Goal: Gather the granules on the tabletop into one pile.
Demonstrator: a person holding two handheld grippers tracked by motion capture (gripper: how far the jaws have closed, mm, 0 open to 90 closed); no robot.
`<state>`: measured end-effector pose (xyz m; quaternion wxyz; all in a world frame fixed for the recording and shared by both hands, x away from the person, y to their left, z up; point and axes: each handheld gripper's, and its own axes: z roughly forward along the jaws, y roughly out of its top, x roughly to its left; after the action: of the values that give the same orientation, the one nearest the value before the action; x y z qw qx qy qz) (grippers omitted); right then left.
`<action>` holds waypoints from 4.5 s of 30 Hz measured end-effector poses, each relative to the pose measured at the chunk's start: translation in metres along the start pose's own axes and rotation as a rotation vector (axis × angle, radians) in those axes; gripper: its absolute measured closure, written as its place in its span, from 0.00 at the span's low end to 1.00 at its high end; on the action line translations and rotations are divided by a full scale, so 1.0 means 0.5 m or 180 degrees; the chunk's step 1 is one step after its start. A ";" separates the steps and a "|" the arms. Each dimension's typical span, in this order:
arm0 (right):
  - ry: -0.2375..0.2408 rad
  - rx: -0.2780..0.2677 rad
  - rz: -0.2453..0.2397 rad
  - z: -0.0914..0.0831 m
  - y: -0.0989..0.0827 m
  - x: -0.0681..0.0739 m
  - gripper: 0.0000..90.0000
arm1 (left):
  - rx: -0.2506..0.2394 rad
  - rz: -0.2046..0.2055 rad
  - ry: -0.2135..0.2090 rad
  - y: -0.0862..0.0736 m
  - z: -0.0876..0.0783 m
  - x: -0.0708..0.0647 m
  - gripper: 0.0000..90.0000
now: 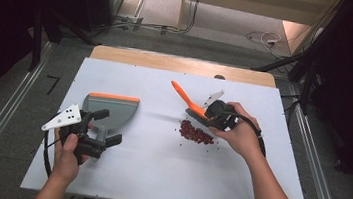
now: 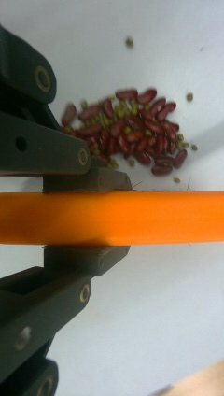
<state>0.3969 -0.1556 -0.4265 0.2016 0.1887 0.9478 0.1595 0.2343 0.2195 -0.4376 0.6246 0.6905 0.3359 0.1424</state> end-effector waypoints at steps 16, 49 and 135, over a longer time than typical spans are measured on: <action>0.0119 -0.0040 -0.0128 -0.026 -0.004 0.018 0.76 | -0.0005 -0.0006 0.0002 0.001 -0.001 0.000 0.00; 0.1065 -0.0053 0.1032 -0.030 0.000 0.024 0.76 | 0.0000 -0.0008 0.0001 -0.001 0.000 0.003 0.00; 0.1119 0.0042 0.0390 -0.022 -0.016 0.079 0.76 | 0.0029 -0.0005 0.0000 -0.001 0.005 0.000 0.00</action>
<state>0.3563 -0.1487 -0.4325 0.0215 0.2166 0.9562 0.1957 0.2356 0.2177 -0.4386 0.6215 0.6931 0.3371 0.1402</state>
